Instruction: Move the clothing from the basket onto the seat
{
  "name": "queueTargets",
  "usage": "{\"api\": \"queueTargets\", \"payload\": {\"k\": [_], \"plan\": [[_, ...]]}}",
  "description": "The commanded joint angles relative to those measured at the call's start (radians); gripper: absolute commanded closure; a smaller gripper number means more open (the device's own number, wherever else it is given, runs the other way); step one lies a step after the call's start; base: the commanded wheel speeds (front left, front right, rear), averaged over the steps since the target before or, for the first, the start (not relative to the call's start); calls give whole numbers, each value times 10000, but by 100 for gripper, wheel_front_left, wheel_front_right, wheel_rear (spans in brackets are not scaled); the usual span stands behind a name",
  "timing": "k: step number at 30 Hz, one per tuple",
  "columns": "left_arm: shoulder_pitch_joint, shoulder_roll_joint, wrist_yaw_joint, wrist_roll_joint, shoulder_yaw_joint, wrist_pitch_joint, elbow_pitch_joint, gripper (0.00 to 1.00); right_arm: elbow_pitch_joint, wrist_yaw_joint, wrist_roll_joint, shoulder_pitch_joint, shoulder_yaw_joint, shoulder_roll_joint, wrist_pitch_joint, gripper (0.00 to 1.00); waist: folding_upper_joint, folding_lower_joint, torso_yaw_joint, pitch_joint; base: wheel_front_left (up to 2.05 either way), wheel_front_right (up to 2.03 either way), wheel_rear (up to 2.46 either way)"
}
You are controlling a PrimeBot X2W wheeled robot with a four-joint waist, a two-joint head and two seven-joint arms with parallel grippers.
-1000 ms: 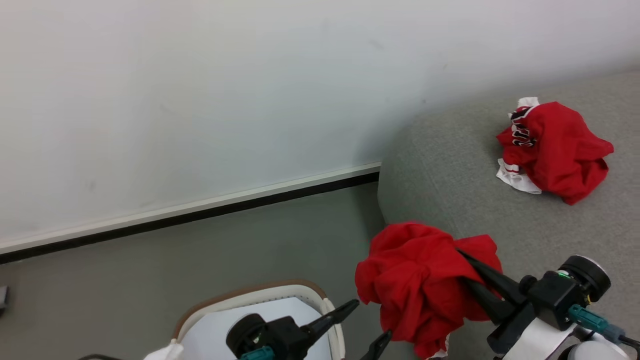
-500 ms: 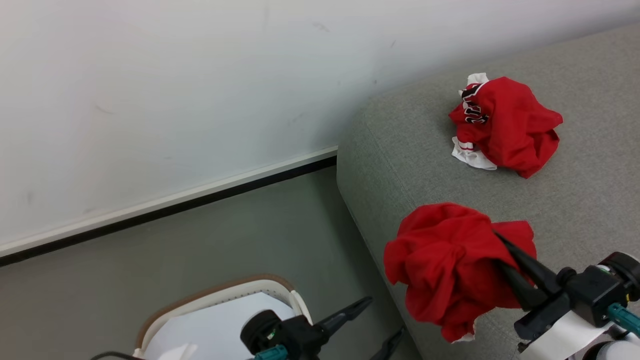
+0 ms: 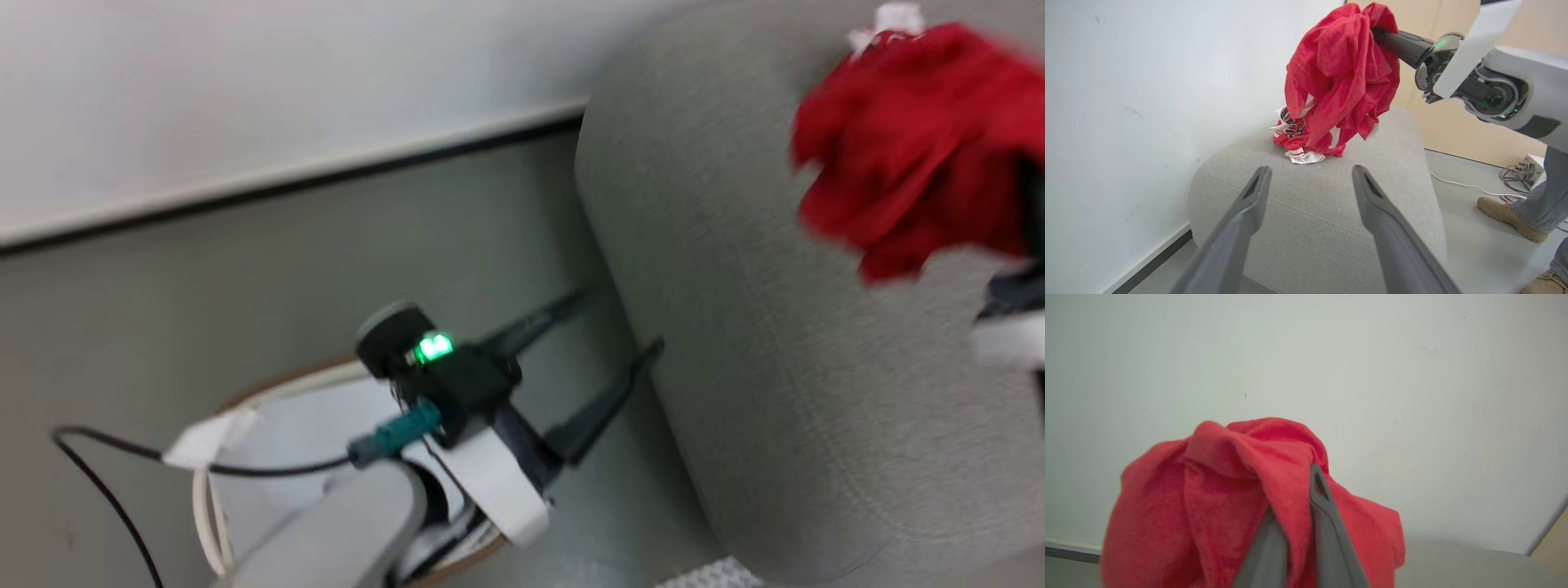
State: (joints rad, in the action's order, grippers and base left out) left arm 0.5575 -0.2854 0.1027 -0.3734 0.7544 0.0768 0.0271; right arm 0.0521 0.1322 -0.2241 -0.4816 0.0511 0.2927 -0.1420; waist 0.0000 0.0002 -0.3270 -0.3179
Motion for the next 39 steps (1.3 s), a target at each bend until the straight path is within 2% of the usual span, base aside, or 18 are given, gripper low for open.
{"api": "queueTargets", "payload": {"k": [1, 5, 8, 11, 14, 17, 23, 30, 31, 32, 33, 34, 39], "plan": [[416, -140, 35, 98, -146, -77, 101, 0, 160, -30, 222, -702, -448, -146, 2, 100, 0, -2, 499, -1350, 0, 0, 0], [1285, -392, 101, 139, -449, -207, 288, 0, 866, -30, 763, -2684, -1750, -339, 209, 100, 0, -2, 721, -2237, 0, 0, 0], [1762, -494, 139, 102, -530, -287, 388, 0, 1610, -30, 1048, -4256, -2461, -18, 522, 100, 0, -2, 898, -2769, 0, 0, 0], [2127, -540, 176, 46, -503, -248, 464, 0, 2522, -30, 1578, -5904, -3458, 617, 985, 100, 0, -2, 1207, -3242, 0, 0, 0], [2222, -519, 185, 4, -463, -206, 499, 0, 3195, -30, 1939, -6612, -4116, 1102, 1210, 100, 0, -2, 1441, -3541, 0, 0, 0], [2134, -585, 184, -26, -423, -189, 538, 0, 3873, -30, 2369, -6858, -4774, 1248, 1320, 100, 0, -2, 1625, -3805, 0, 0, 0], [1753, -744, 23, -102, -429, -141, 666, 0, 5184, -30, 3553, -6324, -6566, 803, 1117, 100, 0, -2, 1900, -4242, 0, 0, 0], [1299, -963, -160, -145, -353, -188, 807, 0, 6160, -30, 5181, -6291, -8756, -375, 556, 100, 0, -2, 2019, -4329, 0, 0, 0], [1267, -979, -177, -155, -359, -186, 813, 0, 6260, -30, 5391, -6390, -8940, -529, 484, 85, 0, -2, 2017, -4290, 0, 0, 0], [1233, -989, -217, -174, -377, -181, 826, 0, 6364, -30, 5554, -6473, -9085, -627, 390, 59, 0, -2, 2007, -4236, 0, 0, 0], [1206, -1000, -252, -196, -394, -170, 834, 0, 6450, -30, 5757, -6548, -9190, -678, 303, 21, 0, -2, 1990, -4160, 0, 0, 0], [1183, -1007, -267, -210, -406, -156, 832, 0, 6544, -30, 5952, -6603, -9286, -702, 233, 0, 0, -2, 1968, -4067, 0, 0, 0], [1021, -1015, -401, -374, -530, 35, 672, 0, 7080, -30, 6576, -6585, -9348, -571, -173, 0, 0, -2, 1810, -3438, 0, 0, 0]]}}
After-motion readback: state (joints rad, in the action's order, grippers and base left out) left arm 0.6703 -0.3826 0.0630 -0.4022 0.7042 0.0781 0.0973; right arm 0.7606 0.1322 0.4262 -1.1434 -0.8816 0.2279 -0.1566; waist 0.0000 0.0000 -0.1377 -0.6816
